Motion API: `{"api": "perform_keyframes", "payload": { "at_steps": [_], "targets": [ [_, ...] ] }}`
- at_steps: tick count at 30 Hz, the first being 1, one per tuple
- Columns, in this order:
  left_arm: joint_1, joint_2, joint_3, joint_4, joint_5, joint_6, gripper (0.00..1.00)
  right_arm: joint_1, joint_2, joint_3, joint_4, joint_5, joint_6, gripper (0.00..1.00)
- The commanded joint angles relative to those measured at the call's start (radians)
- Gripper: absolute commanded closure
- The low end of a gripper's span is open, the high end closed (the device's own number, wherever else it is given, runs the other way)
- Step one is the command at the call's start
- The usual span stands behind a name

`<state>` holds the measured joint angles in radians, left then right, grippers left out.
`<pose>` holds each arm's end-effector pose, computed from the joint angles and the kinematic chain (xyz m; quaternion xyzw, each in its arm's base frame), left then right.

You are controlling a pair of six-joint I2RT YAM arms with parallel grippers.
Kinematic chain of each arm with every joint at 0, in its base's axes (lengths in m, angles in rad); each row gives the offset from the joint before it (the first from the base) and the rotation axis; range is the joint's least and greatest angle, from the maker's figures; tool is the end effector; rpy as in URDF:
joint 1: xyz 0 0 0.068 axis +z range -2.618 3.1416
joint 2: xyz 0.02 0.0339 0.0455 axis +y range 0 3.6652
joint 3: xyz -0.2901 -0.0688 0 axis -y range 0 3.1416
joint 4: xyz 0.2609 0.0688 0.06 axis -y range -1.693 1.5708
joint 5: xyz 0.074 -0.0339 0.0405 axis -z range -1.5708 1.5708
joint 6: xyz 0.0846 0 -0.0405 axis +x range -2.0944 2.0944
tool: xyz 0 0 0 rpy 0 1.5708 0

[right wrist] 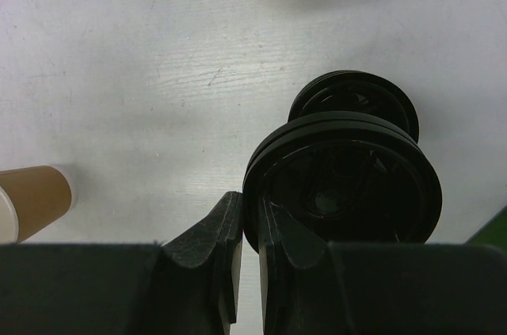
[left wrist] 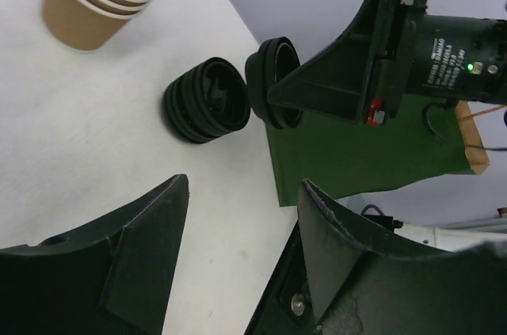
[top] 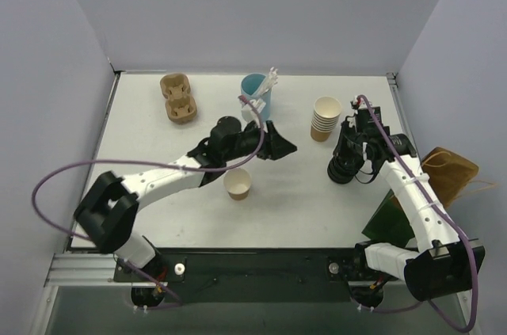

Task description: Pack the takeout coffee

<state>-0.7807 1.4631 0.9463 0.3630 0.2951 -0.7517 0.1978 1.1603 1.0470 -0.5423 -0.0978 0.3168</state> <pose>0.2657 -0.2979 0.3014 0.1065 0.7496 -0.5267 0.3864 0.2883 0.0662 0.3132 0.0317 0.8957 0.1547 0.4156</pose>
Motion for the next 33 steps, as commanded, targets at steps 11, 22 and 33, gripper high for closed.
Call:
{"api": "perform_keyframes", "payload": {
  "at_steps": [11,22,33],
  "targets": [
    [-0.077,0.537,0.338,0.433,0.139,-0.261,0.38,-0.038,-0.027,-0.018,0.001,-0.022,0.031,0.88],
    [-0.114,0.646,0.324,0.539,0.092,-0.31,0.38,-0.077,0.013,-0.012,0.013,-0.056,0.084,0.88],
    [-0.153,0.7,0.353,0.573,0.062,-0.319,0.38,-0.1,0.019,-0.031,0.028,-0.069,0.097,0.88]
  ]
}}
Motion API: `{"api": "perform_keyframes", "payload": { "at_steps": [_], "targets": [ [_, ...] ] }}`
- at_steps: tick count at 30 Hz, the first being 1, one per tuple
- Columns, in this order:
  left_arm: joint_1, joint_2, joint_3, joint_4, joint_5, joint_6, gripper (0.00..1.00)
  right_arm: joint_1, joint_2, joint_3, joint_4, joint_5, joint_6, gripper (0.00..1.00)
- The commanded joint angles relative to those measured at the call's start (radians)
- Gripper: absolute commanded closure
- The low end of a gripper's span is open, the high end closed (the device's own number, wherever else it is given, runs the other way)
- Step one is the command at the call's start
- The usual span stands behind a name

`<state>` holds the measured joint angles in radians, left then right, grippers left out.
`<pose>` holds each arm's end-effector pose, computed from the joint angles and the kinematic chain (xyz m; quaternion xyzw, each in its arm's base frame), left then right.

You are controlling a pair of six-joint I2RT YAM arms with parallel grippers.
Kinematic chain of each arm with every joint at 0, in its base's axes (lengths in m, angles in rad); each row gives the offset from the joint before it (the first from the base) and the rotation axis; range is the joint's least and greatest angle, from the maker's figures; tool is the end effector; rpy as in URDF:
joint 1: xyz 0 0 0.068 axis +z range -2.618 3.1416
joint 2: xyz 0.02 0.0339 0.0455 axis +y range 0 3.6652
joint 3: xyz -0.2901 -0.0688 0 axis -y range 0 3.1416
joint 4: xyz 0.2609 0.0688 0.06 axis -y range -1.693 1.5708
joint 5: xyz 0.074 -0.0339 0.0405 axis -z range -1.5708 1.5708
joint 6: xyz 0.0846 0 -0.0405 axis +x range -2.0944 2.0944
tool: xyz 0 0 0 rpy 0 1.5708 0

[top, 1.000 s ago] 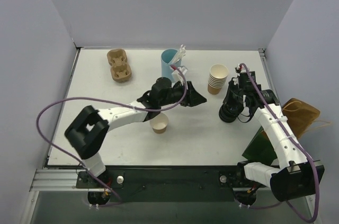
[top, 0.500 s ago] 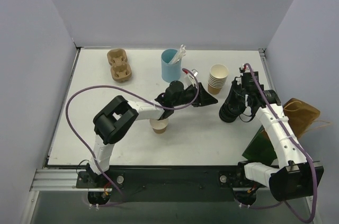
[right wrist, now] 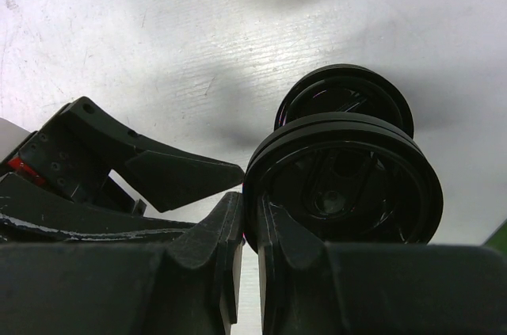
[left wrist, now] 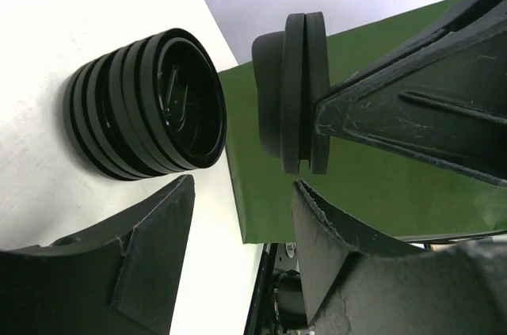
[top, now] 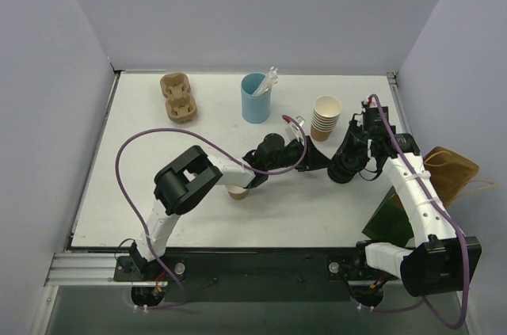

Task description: Pack the takeout coffee

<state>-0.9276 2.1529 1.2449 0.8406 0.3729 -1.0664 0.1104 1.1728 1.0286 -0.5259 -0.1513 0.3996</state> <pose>0.2991 -0.4504 0.1768 0.0765 0.7249 -0.6371 0.2505 0.2947 0.0455 0.3049 0.0968 0.8931 0.1753 0.4028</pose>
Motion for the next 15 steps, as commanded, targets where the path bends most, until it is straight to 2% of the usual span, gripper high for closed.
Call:
{"api": "perform_keyframes", "payload": {
  "at_steps": [1,15],
  "targets": [
    [-0.005,0.013,0.054,0.095,-0.015,-0.004,0.38,-0.014,0.005,-0.016,0.013,-0.017,0.013,0.88],
    [-0.017,0.041,0.085,0.075,-0.025,0.01,0.38,-0.018,0.014,-0.022,0.035,-0.051,0.025,0.89]
  ]
}}
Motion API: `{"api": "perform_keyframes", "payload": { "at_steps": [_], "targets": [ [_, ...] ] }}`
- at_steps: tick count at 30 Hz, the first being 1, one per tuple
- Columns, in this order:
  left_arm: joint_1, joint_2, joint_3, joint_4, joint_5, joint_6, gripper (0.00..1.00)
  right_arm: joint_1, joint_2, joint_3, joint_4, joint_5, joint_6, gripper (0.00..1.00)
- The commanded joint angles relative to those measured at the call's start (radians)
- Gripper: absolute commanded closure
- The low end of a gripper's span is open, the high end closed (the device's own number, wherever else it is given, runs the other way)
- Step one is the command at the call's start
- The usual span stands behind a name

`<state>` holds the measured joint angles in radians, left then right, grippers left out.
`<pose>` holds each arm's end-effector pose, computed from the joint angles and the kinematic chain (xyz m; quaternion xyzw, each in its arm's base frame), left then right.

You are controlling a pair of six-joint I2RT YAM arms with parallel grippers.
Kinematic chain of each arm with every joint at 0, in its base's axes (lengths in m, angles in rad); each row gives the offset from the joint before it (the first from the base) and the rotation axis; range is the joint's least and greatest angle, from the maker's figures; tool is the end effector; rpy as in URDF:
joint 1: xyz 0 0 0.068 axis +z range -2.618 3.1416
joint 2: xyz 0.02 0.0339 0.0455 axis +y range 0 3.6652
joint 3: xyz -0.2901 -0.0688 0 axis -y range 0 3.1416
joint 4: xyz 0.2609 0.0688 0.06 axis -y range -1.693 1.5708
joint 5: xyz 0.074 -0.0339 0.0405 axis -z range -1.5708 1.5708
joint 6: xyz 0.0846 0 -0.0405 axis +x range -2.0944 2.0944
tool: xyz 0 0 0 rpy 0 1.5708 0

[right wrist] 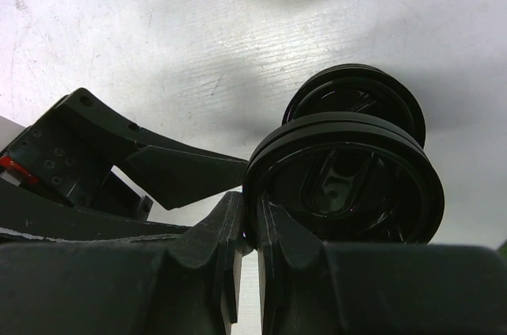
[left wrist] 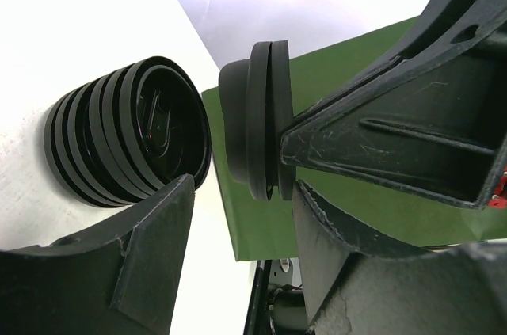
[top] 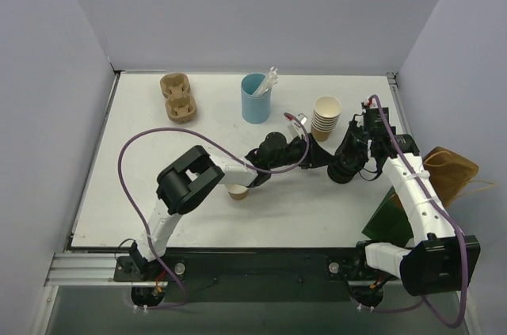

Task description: Pack the takeout coffee

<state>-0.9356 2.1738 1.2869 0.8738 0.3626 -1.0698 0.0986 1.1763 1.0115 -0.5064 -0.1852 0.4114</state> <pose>0.3016 -0.4597 0.1861 0.0794 0.7070 -0.6515 0.2636 0.2958 0.0449 0.3000 0.1000 0.8920 0.1898 0.3979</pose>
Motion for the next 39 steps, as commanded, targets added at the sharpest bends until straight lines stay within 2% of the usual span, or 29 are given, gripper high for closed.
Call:
{"api": "perform_keyframes", "payload": {
  "at_steps": [1,25,39],
  "targets": [
    [-0.009,0.02,0.04,0.037,-0.016,0.016,0.38,-0.007,0.014,-0.007,0.016,-0.019,0.012,0.89],
    [-0.014,-0.026,-0.023,0.033,-0.048,0.063,0.38,-0.033,0.019,-0.037,0.035,-0.019,0.009,0.91],
    [-0.015,-0.008,0.02,0.001,-0.059,0.073,0.38,-0.034,0.003,-0.048,0.039,-0.049,0.017,0.91]
  ]
}}
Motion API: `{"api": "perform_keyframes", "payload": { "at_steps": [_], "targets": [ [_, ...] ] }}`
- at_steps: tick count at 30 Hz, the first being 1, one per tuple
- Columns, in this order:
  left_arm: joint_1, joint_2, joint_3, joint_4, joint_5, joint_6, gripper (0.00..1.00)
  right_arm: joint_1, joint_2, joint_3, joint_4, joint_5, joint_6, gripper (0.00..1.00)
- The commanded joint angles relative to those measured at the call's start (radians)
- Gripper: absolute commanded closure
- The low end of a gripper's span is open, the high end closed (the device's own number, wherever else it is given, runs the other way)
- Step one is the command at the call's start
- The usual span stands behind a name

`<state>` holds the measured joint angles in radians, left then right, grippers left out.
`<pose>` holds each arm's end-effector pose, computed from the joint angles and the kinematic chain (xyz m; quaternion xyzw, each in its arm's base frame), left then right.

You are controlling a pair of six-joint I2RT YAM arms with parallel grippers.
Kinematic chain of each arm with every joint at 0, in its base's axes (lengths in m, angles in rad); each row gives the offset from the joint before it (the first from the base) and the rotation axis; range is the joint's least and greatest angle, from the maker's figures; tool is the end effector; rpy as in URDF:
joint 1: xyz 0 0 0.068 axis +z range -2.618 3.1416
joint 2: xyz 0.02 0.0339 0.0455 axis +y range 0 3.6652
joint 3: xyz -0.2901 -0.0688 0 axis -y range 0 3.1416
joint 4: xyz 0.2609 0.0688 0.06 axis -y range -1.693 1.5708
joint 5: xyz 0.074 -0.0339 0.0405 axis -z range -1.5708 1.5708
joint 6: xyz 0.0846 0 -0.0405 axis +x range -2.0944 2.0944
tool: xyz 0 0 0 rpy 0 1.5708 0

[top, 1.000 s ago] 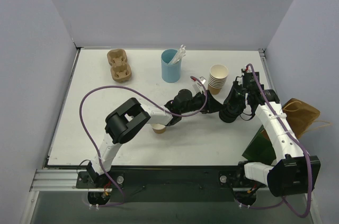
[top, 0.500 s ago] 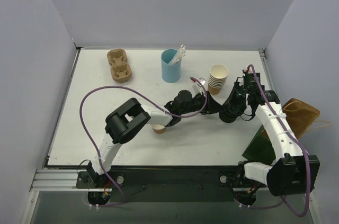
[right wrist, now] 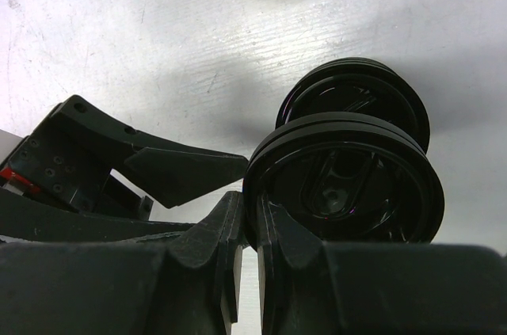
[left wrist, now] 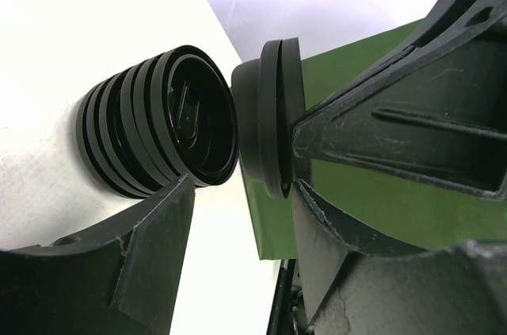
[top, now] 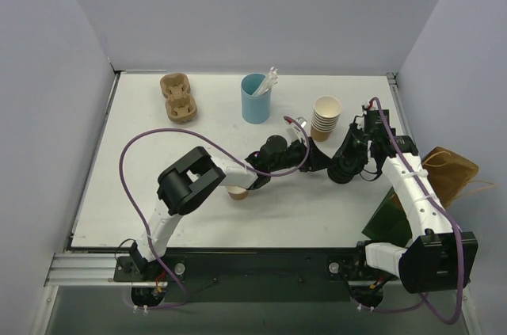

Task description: Pack the takeout coffee

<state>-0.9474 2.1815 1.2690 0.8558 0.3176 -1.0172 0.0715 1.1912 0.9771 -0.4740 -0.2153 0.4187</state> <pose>0.2982 -0.4600 0.1727 0.0835 0.7211 -0.6279 0.2808 0.2991 0.0395 0.2867 0.1101 0.8934 0.1973 0.3884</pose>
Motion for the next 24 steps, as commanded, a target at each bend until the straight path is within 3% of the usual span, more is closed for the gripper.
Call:
{"api": "perform_keyframes", "payload": {
  "at_steps": [1,24],
  "targets": [
    [-0.004,-0.014,0.036,0.019,-0.015,0.02,0.38,-0.006,-0.012,-0.014,0.008,-0.021,0.008,0.91],
    [-0.014,0.02,0.09,-0.087,-0.057,0.086,0.38,-0.013,-0.008,-0.014,0.014,-0.015,0.006,0.92]
  ]
}}
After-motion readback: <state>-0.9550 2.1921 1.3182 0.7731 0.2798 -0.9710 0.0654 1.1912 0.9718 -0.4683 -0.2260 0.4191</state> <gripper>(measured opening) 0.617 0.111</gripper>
